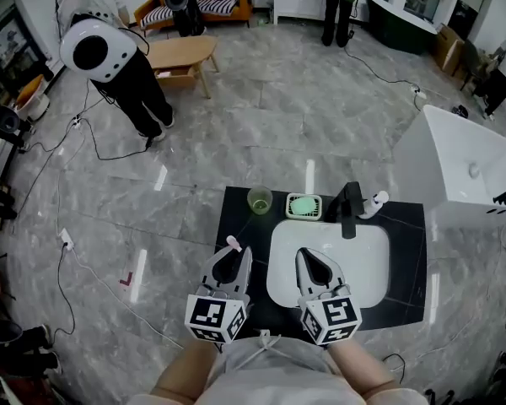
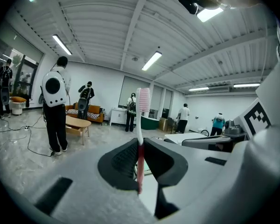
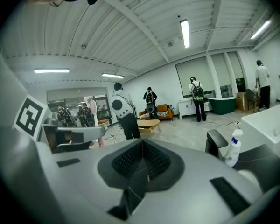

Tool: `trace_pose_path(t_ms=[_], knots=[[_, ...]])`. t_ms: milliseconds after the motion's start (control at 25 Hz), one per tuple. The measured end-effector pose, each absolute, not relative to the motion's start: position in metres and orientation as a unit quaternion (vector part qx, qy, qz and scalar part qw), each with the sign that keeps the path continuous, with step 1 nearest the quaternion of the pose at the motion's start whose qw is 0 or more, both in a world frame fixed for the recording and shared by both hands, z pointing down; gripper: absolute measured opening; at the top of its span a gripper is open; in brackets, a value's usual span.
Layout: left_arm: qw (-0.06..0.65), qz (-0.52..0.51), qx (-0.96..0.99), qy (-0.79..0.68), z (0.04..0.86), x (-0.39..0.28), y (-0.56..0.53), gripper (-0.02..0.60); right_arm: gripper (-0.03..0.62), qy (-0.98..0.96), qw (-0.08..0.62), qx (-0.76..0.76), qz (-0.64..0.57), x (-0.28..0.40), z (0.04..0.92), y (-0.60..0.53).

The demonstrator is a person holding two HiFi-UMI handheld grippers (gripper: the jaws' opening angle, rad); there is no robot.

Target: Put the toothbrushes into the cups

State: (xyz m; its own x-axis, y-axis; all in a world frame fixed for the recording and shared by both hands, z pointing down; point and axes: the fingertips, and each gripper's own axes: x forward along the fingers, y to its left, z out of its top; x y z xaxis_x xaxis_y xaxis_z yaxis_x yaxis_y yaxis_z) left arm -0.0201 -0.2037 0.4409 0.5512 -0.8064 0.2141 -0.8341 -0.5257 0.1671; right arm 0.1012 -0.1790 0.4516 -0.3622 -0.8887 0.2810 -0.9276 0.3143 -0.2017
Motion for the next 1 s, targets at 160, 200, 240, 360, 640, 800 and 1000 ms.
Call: trace_pose_path(t_ms=[160,200,240,360,640,800,1000], knots=[[0.14,0.057,0.858,-0.491,0.452,-0.004,-0.222,0.048,0.026,-0.818,0.057,0.545,0.175,0.121,0.46,-0.201],[0.143,0.056,0.856,-0.494,0.453,0.0,-0.227,0.048,0.026,-0.82,0.055,0.542,0.177,0.125,0.462,-0.207],[0.144,0.056,0.855,-0.496,0.454,0.003,-0.233,0.048,0.026,-0.821,0.054,0.54,0.178,0.127,0.463,-0.212],[0.142,0.059,0.853,-0.498,0.457,0.009,-0.249,0.048,0.026,-0.823,0.053,0.536,0.182,0.13,0.467,-0.227],[0.134,0.04,0.851,-0.507,0.464,0.006,-0.289,0.048,0.026,-0.821,0.075,0.529,0.2,0.122,0.488,-0.249],[0.141,0.032,0.859,-0.491,0.472,0.005,-0.309,0.048,0.026,-0.814,0.078,0.536,0.21,0.116,0.497,-0.26],[0.126,0.029,0.87,-0.475,0.481,0.008,-0.337,0.048,0.026,-0.807,0.083,0.541,0.224,0.106,0.509,-0.268]])
